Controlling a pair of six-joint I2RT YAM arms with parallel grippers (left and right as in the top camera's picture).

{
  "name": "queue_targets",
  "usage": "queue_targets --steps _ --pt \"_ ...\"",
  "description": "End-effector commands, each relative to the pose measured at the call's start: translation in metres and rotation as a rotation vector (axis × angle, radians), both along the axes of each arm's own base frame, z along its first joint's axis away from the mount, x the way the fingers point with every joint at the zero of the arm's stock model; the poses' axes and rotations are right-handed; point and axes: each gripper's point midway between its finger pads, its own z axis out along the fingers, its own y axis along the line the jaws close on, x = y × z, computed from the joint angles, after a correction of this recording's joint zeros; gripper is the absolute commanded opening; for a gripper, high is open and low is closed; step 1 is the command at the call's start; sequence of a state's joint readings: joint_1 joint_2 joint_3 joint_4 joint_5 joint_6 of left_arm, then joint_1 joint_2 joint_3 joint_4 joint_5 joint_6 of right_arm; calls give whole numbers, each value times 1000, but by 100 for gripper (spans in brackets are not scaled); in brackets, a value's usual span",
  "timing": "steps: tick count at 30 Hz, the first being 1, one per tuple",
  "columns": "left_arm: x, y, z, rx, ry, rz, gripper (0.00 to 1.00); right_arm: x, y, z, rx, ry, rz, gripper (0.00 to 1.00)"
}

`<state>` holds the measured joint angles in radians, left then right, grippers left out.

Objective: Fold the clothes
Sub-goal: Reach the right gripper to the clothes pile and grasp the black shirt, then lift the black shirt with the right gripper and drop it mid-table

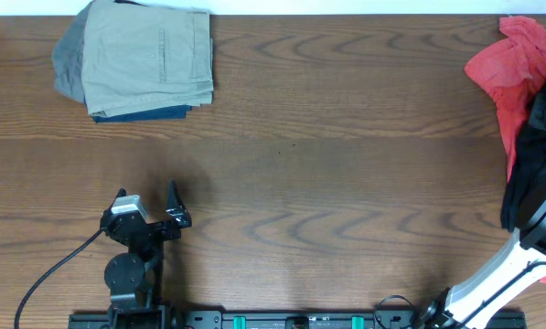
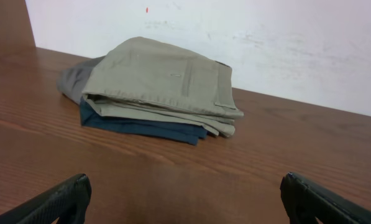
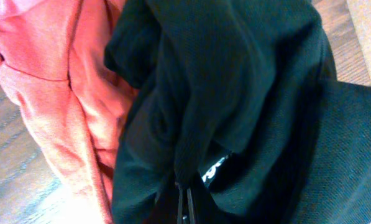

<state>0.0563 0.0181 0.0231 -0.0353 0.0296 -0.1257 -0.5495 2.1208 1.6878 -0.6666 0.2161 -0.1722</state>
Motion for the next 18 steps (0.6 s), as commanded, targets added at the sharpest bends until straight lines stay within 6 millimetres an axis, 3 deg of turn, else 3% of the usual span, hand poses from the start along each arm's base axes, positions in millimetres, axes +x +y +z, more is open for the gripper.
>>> queue_targets --steps 1,6,10,14,18 --pt "-1 4 -18 13 55 18 98 -4 -12 5 -2 -26 -55 1" --pt "-1 4 -18 13 55 18 98 1 -7 46 15 -168 -160 1" --pt "-1 4 -18 13 55 18 98 17 18 103 51 -329 -93 1" --pt "-1 4 -18 13 55 18 98 33 61 173 58 -496 37 1" --pt "-1 4 -18 13 55 18 98 47 124 224 60 -602 184 1"
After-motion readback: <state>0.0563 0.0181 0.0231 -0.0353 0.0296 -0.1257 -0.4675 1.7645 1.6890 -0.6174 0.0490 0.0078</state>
